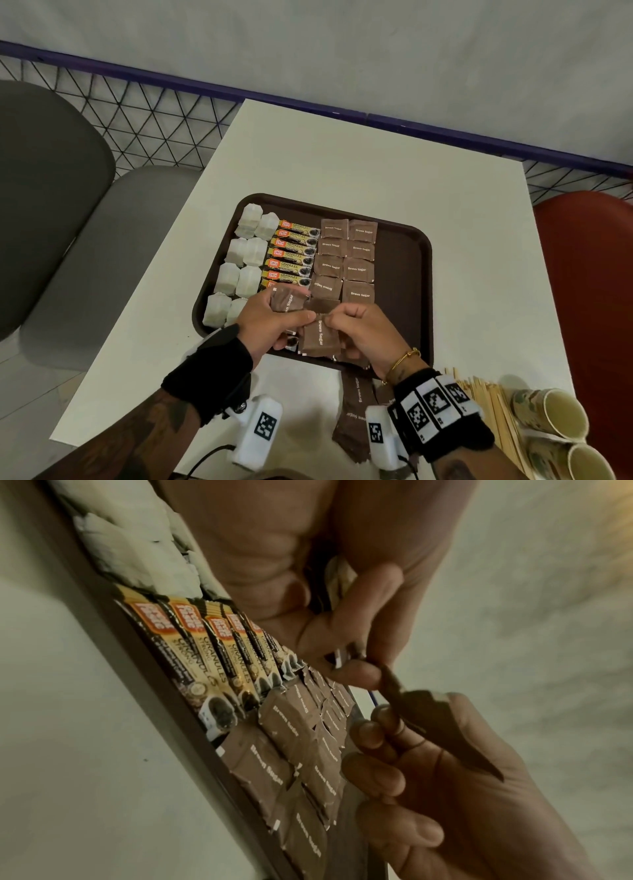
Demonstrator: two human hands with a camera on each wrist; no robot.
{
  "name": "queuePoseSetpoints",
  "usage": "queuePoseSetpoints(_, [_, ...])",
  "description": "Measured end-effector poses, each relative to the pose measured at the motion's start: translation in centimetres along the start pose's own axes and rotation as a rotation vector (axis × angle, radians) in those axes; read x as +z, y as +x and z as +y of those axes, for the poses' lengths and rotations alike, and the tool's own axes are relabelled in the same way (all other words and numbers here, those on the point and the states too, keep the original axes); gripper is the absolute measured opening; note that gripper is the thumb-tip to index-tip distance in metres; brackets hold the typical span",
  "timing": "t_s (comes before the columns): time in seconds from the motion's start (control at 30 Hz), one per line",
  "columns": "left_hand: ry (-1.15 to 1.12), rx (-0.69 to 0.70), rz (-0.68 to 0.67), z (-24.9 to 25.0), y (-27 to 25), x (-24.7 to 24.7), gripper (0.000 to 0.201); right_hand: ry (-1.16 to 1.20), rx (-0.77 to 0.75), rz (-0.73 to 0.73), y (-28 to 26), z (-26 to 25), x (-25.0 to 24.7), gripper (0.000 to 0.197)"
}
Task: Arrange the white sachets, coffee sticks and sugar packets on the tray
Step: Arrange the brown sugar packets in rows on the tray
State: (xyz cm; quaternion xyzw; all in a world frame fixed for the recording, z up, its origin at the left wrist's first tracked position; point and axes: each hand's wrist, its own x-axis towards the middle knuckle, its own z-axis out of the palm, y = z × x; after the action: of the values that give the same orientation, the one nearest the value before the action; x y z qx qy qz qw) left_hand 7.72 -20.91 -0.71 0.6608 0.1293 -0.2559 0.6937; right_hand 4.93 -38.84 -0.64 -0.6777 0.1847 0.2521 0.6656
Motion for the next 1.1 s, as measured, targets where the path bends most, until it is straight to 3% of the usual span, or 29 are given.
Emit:
queuePoseSetpoints(0.17, [-0.037,0.036,0.094,-0.3,0.2,-0.2,0.033,0.074,0.006,-0.026,-0.4,0.8,0.0,0.021])
queuePoseSetpoints(0.47, [-0.194,-0.035,0.059,-0.3,-0.1,-0.3,0.036,0.118,-0.052,0.258,2.2,0.7,-2.0,0.014])
queuePoseSetpoints(0.57, [-0.346,-0.040,0.018,0.1,-0.1,-0.7,0.031,0.038,-0.078,0.352,4.2,0.0,-2.8,0.017])
queuePoseSetpoints(0.7, [-0.429,-0.005,-0.056,0.2,-0.2,-1.5,0.043,-0.209,-0.108,0.416,6.6,-0.7,-3.0,0.015])
queuePoseSetpoints(0.97, [-0.410,0.028,-0.002,-0.1,-0.2,-1.8,0.048,-0.502,-0.037,0.478,9.2,0.3,-2.2,0.022])
queuePoseSetpoints(1.1, [-0.347,0.032,0.028,-0.1,-0.2,-1.5,0.044,-0.495,-0.153,0.537,7.7,-0.2,-2.2,0.024])
